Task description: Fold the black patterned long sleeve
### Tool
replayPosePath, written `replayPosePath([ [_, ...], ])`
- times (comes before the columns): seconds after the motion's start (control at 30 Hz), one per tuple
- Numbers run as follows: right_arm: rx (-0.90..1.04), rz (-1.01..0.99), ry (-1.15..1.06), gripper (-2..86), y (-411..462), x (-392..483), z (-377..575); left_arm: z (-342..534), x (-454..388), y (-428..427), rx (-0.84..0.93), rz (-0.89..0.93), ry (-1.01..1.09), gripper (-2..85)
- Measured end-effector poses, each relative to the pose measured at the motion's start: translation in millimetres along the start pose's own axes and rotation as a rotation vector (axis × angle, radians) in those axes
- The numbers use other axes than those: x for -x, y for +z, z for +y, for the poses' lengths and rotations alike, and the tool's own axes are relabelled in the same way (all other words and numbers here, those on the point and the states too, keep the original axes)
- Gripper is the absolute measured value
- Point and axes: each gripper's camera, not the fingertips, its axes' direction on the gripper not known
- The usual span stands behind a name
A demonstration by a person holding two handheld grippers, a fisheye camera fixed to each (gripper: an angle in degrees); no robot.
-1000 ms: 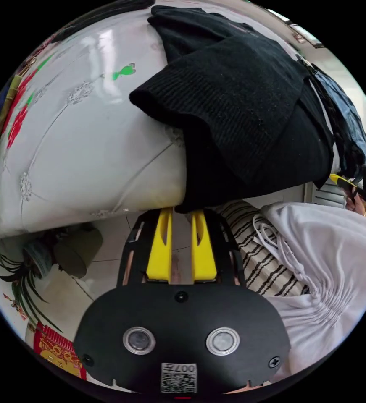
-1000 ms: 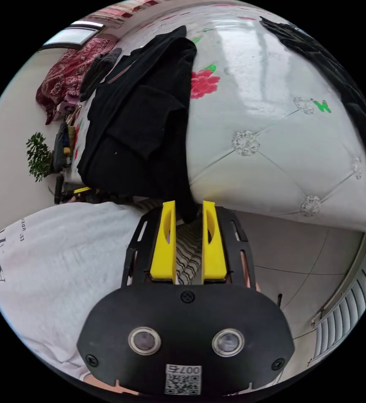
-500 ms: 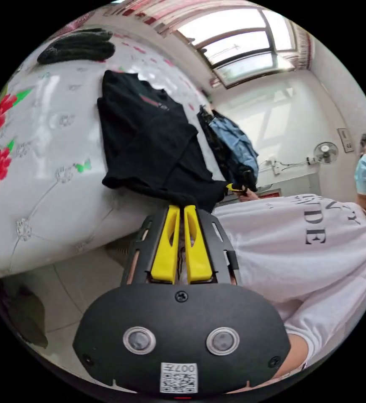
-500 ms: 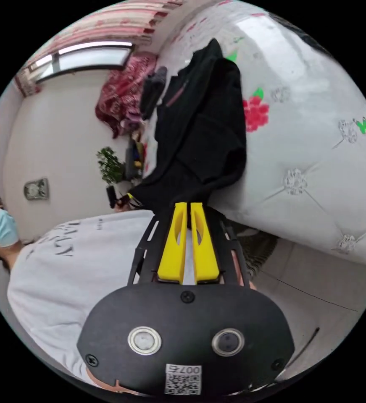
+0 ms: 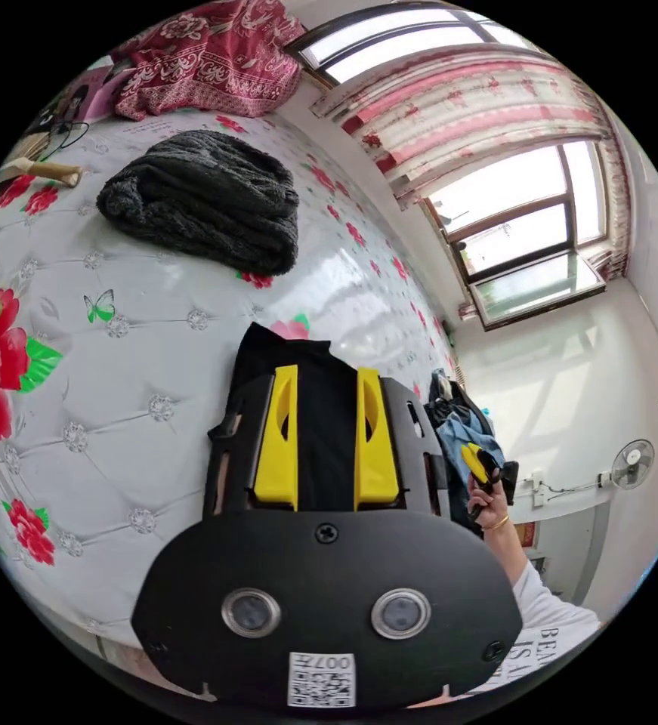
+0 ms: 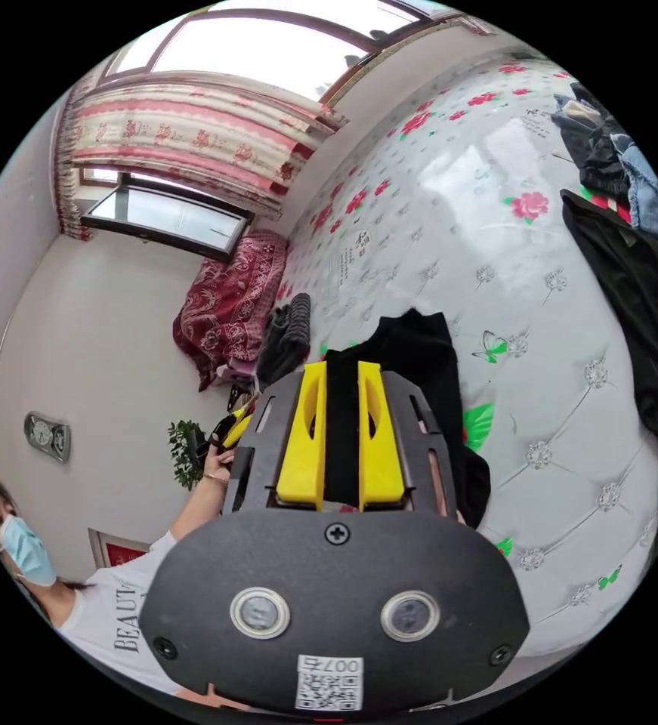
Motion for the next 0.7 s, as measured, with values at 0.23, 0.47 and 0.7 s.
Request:
replayPosePath([
  [0.23, 0.039, 0.16, 0.138, 6.9, 18, -93, 92, 90, 74, 2, 0.094, -0.19, 0.012, 10.4],
  [0.47, -0.007, 0.053, 0.396, 7.2, 30, -171, 143, 155, 86, 14, 0.215, -0.287, 0.109, 7.0],
  [0.7, 0.011, 0.028, 0.405, 4.6, 45, -195, 129, 136, 127, 17, 0.263, -0.236, 0.056, -0.8],
])
